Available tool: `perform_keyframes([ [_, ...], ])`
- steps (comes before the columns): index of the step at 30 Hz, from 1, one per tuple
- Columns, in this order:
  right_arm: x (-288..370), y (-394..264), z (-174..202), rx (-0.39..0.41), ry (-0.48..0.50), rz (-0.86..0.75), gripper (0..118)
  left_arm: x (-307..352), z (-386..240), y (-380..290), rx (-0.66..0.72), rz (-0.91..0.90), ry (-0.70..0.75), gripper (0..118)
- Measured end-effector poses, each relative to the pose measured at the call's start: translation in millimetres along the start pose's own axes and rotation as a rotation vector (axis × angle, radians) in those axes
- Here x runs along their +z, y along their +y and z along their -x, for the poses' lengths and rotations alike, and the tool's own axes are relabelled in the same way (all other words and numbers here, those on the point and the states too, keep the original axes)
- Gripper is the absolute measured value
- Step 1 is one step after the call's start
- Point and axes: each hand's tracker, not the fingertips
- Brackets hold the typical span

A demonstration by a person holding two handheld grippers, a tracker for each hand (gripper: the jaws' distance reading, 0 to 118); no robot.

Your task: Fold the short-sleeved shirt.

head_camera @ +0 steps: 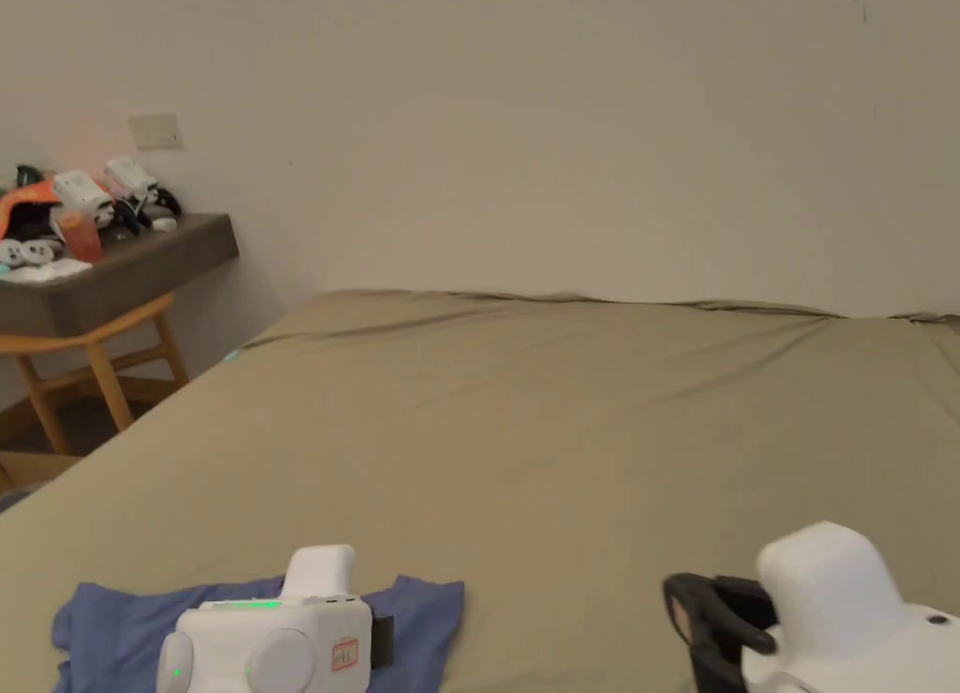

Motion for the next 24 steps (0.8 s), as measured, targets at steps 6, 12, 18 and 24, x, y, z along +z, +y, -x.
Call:
perform_keyframes([
  [6, -6.4, -29.5, -36.5, 0.015, -0.108, 0.118, 2, -80.9, 12.0, -13.5, -0.051, 0.082, 0.096, 0],
  [12, -14.2, -42.5, -46.9, -0.026, -0.126, 0.154, 2, -126.8, 32.8, -26.6, -0.004, 0.197, 0.255, 118],
  [18, -23.9, -50.2, -41.0, -0.026, -0.107, 0.184, 2, -132.5, 32.2, -56.9, -0.025, 0.098, 0.260, 118],
  [24, -16.3, -51.2, -41.8, -0.056, -0.124, 0.160, 2, -110.0, 41.8, -41.6, 0.060, -0.021, 0.329, 5],
])
